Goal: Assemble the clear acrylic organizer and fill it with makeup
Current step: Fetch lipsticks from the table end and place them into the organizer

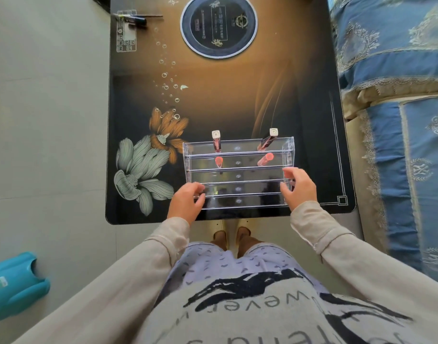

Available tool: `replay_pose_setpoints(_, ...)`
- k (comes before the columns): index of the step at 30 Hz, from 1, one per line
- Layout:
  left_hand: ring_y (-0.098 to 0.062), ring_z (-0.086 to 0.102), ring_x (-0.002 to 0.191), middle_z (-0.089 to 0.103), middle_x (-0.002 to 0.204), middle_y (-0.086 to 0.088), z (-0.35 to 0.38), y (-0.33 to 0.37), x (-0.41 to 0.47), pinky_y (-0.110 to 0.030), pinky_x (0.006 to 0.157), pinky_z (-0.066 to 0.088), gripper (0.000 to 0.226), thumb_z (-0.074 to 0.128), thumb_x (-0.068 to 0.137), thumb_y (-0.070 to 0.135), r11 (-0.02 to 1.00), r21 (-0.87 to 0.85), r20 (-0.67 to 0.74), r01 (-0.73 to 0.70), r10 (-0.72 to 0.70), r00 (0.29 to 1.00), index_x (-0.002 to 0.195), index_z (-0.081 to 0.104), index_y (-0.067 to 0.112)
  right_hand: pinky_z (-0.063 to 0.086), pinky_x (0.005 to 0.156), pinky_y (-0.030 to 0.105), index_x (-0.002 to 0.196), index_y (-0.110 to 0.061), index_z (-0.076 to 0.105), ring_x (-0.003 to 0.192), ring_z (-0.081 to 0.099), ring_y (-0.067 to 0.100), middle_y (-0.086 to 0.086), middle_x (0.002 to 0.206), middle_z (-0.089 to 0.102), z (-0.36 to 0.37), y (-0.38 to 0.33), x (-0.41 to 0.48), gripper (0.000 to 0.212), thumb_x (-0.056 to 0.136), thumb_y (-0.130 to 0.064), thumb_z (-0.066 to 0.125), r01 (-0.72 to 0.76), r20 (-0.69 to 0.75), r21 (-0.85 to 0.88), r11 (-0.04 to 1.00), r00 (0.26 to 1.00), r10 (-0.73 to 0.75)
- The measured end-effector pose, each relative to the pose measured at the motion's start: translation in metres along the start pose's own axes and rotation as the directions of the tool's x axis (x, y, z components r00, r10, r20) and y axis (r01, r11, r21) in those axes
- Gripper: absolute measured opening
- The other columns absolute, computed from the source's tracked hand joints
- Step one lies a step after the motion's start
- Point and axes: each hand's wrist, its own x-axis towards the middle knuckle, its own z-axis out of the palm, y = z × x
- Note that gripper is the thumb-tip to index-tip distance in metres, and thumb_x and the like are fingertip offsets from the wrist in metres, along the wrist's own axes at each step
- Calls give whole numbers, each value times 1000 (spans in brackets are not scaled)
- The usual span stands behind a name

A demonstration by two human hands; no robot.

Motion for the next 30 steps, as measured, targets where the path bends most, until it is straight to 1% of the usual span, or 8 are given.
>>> replay_pose_setpoints(3, -25, 61, 86, 69, 97, -14, 5, -29, -24, -25, 77, 43, 16, 56, 86, 8, 988, 94, 224, 125, -143, 964, 97, 66, 6, 48, 89, 31, 106, -1, 64, 97, 63, 30, 18, 106, 67, 2, 25, -27, 22, 85, -1, 59, -131, 76, -28, 991, 988, 133)
replay_pose_setpoints(7, -20, 55, 88, 65, 101, -12, 12, -64, -52, -24, 76, 42, 15, 53, 89, 14, 934, 259, 497, 248, -349, 795, 98, 64, 12, 43, 84, 23, 103, -1, 65, 92, 62, 23, 16, 106, 69, 14, 61, -65, 18, 87, -2, 56, -339, 281, -120, 933, 890, 359)
replay_pose_setpoints(12, -16, 51, 75, 55, 76, -1, 6, -87, -69, -19, 65, 36, 12, 52, 89, 16, 884, 235, 438, 405, -468, 767, 85, 62, 18, 36, 78, 23, 105, 6, 63, 87, 50, 19, 22, 113, 65, 28, 84, -96, 21, 89, 0, 50, -518, 393, -125, 846, 757, 522)
replay_pose_setpoints(15, -23, 55, 83, 66, 92, -11, 4, -91, -73, -21, 70, 35, 16, 50, 89, 14, 868, 189, 347, 459, -496, 796, 95, 65, 14, 36, 78, 26, 106, 10, 62, 89, 50, 21, 25, 114, 64, 19, 91, -95, 22, 88, 2, 52, -558, 402, -106, 823, 733, 549)
replay_pose_setpoints(18, -30, 61, 96, 68, 108, -17, 5, -91, -79, -27, 80, 44, 22, 50, 89, 12, 854, 67, 252, 516, -515, 819, 106, 64, 6, 39, 80, 26, 108, 4, 62, 90, 51, 20, 18, 110, 64, 8, 87, -83, 22, 90, -6, 52, -429, 504, -253, 867, 706, 497)
replay_pose_setpoints(23, -30, 64, 98, 69, 103, -19, 22, -79, -109, -29, 84, 46, 19, 53, 87, 11, 763, -212, 102, 611, -604, 790, 100, 66, 5, 36, 76, 23, 100, 0, 64, 86, 51, 21, 10, 92, 58, 6, 88, -51, 17, 89, -4, 52, -193, 541, -418, 888, 732, 413)
replay_pose_setpoints(28, -32, 64, 100, 70, 103, -21, 74, -66, -177, -32, 85, 49, 20, 53, 87, 8, 570, -417, 143, 707, -728, 671, 100, 67, 5, 40, 57, 22, 101, 0, 67, 55, 57, 14, 13, 82, 58, 17, 71, -19, 21, 85, -4, 54, 55, 592, -520, 852, 742, 313)
replay_pose_setpoints(30, -33, 64, 101, 69, 106, -20, 100, -62, -210, -34, 86, 49, 21, 52, 87, 8, 455, -472, 186, 755, -786, 590, 102, 66, 4, 43, 55, 19, 99, -3, 68, 57, 54, 18, 11, 73, 59, 29, 54, -12, 21, 84, -4, 54, 194, 650, -516, 834, 723, 234)
